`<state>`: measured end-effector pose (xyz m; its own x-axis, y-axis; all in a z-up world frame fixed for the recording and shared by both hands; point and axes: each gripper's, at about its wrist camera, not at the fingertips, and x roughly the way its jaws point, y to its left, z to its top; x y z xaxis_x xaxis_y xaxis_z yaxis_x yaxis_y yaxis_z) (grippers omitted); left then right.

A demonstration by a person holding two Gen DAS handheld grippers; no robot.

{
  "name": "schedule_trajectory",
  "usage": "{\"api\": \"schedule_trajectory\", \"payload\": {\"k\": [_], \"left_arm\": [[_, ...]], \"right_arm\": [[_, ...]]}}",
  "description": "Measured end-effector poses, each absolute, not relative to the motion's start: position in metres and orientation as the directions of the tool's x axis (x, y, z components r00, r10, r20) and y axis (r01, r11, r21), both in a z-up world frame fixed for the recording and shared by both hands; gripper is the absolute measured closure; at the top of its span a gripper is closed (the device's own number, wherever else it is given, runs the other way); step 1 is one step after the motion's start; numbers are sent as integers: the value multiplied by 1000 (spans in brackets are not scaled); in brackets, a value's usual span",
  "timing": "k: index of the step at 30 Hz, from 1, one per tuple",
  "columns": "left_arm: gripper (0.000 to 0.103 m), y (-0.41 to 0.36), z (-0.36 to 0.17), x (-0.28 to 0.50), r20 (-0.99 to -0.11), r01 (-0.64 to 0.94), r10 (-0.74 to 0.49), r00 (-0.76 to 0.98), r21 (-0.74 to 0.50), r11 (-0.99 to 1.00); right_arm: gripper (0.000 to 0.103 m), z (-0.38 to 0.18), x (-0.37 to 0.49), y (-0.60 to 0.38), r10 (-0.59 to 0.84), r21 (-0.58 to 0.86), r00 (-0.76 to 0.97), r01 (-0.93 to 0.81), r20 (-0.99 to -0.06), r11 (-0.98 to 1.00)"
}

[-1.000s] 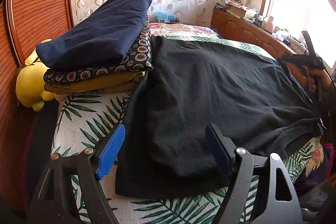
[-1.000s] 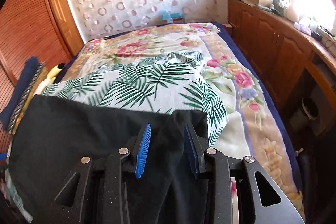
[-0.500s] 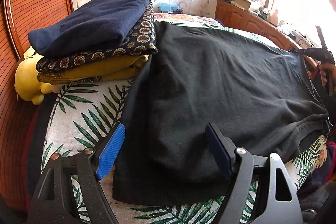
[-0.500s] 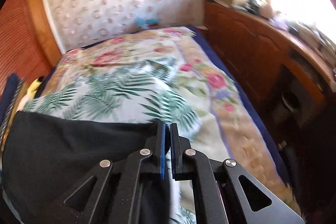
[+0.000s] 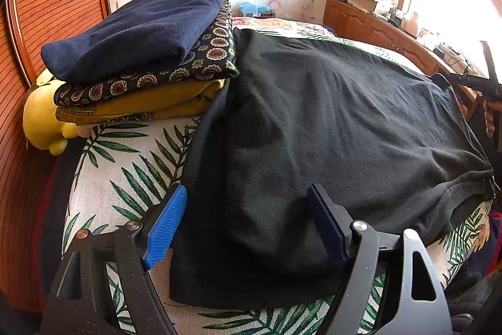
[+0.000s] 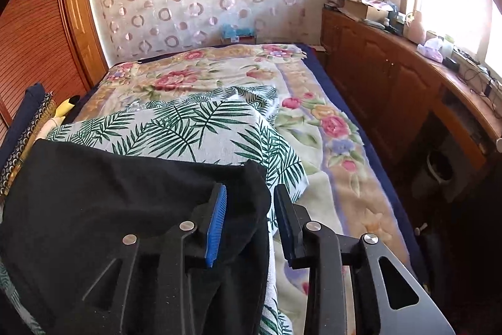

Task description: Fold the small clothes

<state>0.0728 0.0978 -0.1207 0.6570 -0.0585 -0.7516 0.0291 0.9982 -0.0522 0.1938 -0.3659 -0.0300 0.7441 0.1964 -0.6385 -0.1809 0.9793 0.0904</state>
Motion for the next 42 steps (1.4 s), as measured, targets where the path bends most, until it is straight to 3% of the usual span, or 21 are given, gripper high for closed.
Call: {"api": "schedule_trajectory", "payload": {"k": [7,15,16,17,18,22,26,42], "left_arm": [[23,96,-122,76,-758,29,-43,651,-32,999],[23,94,-123,76,-761,22,-28,648,-18,1000],[23,94,-123,76,-761,21,-28,648,-18,1000],[23,94,-123,76,-761,22,-27,648,-17,1000],[23,94,-123,76,-761,22,-27,648,-16,1000],[23,94,-123,76,-761,21,-27,648,-18,1000],[23,94,-123,75,-761,21,-25,648,-15,1000],[23,97,-117,66,-746,22,-30,665,-20,1000]], "right_arm": [[71,-18,217,-361,185,78,739,-177,-648,981],[71,-39,278,-353,188,120,620,-150,-762,981],[85,-40,279,-352,189,118,619,-155,-762,981],[94,-38,279,-351,200,122,620,-165,-759,979],[97,-35,278,-352,213,130,628,-177,-748,976],[98,-19,262,-378,235,209,717,-126,-657,970],[99,-17,244,-417,92,253,789,82,-608,964],[99,-14,182,-381,250,113,795,-225,-553,968]]}}
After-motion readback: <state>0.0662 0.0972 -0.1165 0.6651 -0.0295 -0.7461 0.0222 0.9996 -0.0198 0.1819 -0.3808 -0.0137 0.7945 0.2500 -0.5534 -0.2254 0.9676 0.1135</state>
